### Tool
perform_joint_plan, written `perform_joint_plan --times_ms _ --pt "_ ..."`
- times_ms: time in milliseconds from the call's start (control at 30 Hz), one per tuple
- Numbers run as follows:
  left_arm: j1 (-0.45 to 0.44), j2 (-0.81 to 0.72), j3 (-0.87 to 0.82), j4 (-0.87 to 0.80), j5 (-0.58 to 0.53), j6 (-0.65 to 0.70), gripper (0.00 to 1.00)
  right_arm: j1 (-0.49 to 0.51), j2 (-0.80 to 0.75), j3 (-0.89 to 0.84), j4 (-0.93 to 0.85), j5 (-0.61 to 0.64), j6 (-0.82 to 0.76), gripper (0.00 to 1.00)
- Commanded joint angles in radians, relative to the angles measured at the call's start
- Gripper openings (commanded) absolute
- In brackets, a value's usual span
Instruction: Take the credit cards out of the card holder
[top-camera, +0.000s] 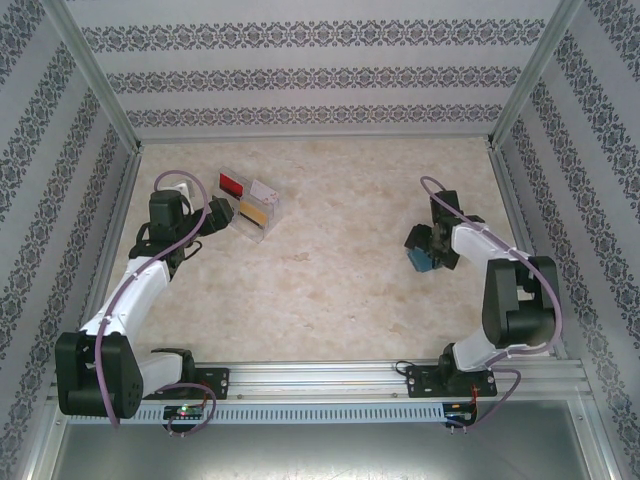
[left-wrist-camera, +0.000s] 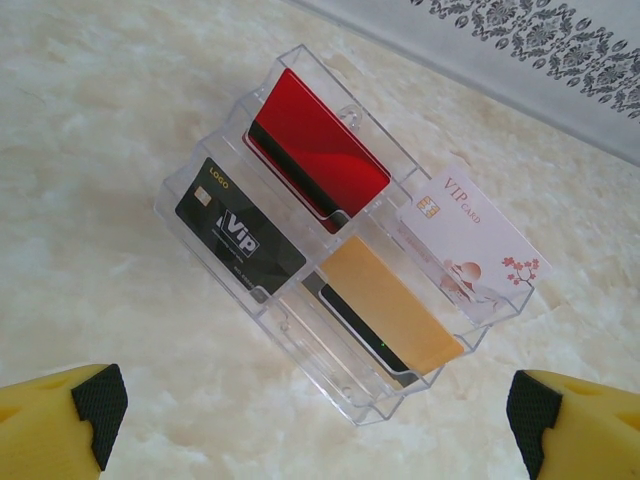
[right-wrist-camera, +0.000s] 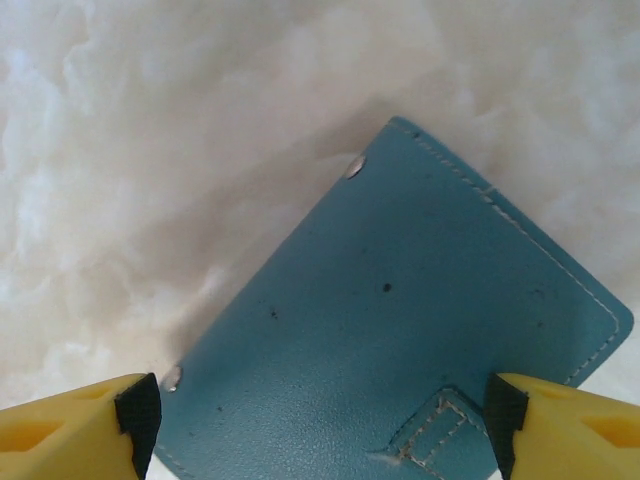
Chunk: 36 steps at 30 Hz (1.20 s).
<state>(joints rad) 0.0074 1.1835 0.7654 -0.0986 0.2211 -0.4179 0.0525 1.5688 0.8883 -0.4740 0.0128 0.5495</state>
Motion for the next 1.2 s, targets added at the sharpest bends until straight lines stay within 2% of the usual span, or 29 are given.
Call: perform_joint_plan --times_ms 0,267,400,533,633,767,900,1167 --pt "-0.012 0.009 0.056 -0.044 0.009 -0.046 1.00 0.051 0.042 0.044 -0.027 -0.031 -0.023 0.86" --pt "-0.050 0.030 0.116 -0.087 0.054 -0.074 1.00 0.255 0.158 0.124 -0.058 -0.120 -0.108 0.86" --pt "-0.111 0.052 0.142 -0.088 0.074 -0.076 1.00 0.387 0.211 0.159 -0.047 -0.135 -0.140 0.85" --pt "-0.194 0.086 0.166 -0.086 0.080 -0.086 1.00 0.453 0.187 0.197 -0.006 -0.124 -0.151 0.86" --pt "-0.253 0.121 0.180 -0.081 0.101 -0.106 1.00 0.442 0.114 0.191 0.050 -0.094 -0.106 0.87" --pt "-0.334 0.176 0.190 -0.059 0.129 -0.126 1.00 0.378 0.067 0.148 0.107 -0.061 -0.007 0.85" --pt "-0.426 0.267 0.226 -0.038 0.223 -0.166 0.98 0.310 0.118 0.123 0.122 -0.142 0.062 0.71" --pt "-0.557 0.451 0.320 -0.057 0.257 -0.227 0.87 0.298 0.118 0.048 0.160 -0.172 0.106 0.50"
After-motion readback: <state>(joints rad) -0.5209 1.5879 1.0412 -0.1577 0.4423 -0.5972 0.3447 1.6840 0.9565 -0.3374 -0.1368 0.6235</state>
